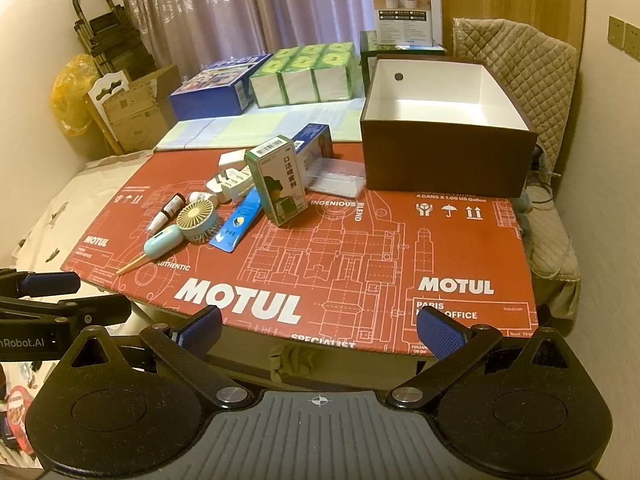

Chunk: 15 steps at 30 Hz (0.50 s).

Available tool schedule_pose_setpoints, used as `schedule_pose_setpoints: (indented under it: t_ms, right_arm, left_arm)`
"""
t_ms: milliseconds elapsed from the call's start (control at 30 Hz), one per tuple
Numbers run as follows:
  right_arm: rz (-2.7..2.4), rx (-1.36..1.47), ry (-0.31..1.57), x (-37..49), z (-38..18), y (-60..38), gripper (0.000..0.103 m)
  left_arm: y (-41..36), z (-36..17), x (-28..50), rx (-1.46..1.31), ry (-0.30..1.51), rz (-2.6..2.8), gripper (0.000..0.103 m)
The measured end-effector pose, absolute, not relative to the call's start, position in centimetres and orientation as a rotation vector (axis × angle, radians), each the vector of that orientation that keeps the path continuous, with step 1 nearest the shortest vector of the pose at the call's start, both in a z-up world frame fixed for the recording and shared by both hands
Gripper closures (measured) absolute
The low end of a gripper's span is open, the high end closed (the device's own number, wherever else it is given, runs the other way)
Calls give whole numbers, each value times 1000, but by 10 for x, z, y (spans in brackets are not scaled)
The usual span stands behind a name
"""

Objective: Organize rigid objects

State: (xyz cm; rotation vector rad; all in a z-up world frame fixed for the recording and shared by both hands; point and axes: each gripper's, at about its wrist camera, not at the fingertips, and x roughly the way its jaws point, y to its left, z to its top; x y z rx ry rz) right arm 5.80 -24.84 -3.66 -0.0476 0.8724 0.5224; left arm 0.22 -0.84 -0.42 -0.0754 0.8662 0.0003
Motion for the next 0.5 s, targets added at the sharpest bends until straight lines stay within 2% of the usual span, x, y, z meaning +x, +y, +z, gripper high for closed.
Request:
schedule_pose_setpoints:
  t_ms: [500]
  right_arm:
    - [541,-51,880,66,-37,-250,2]
  left_arm:
    - [-13,-3,6,-76,874,19,22]
